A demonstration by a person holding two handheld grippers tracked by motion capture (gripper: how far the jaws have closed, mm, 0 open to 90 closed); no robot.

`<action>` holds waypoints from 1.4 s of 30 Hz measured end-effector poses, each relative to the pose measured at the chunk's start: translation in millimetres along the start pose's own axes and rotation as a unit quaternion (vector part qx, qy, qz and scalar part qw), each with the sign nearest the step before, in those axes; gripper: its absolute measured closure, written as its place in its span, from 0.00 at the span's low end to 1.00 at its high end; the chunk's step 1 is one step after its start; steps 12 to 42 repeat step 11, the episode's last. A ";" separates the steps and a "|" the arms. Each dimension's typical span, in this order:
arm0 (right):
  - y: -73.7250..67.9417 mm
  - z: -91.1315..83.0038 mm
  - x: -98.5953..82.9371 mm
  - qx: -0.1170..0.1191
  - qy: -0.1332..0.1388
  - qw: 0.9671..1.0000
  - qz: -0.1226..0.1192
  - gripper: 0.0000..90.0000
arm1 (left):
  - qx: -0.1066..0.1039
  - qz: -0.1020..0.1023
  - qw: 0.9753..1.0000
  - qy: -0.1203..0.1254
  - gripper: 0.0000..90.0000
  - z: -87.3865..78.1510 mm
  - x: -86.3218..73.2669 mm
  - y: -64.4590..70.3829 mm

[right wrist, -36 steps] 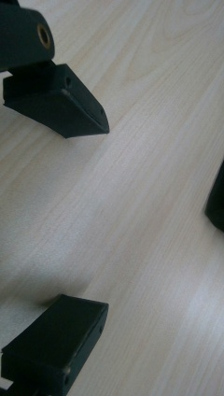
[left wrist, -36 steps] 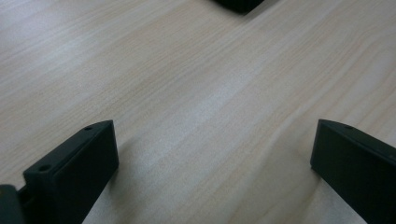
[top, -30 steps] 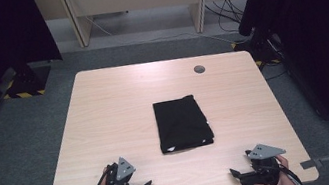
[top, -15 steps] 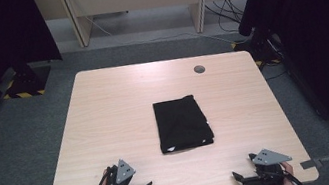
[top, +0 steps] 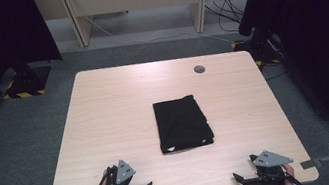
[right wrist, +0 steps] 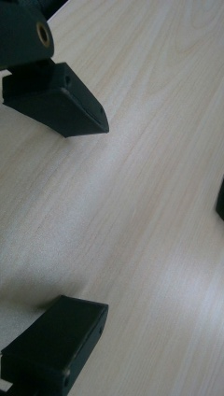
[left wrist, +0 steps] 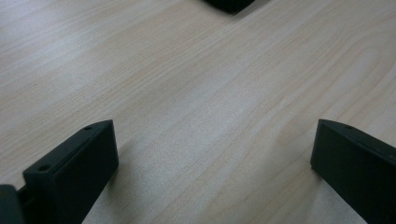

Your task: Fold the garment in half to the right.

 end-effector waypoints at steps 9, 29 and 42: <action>-0.1 0.0 0.1 0.000 -0.001 1.000 0.001 0.14 | 0.000 0.000 1.000 -0.001 0.00 0.0 0.1 0.0; -0.2 0.1 0.2 0.001 -0.001 1.000 0.002 0.14 | 0.000 0.000 1.000 -0.001 0.00 0.1 0.1 0.0; -0.2 0.1 0.2 0.001 -0.001 1.000 0.002 0.14 | 0.000 0.000 1.000 -0.001 0.00 0.1 0.1 0.0</action>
Point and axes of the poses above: each handheld gripper's, and its own axes: z roughly forward along the jaws, x roughly out of its top, y roughly to its right, the point moved 10 cm from there along z, roughly forward along the jaws, and after that the axes turned 11 degrees about x, right-handed, at the moved point
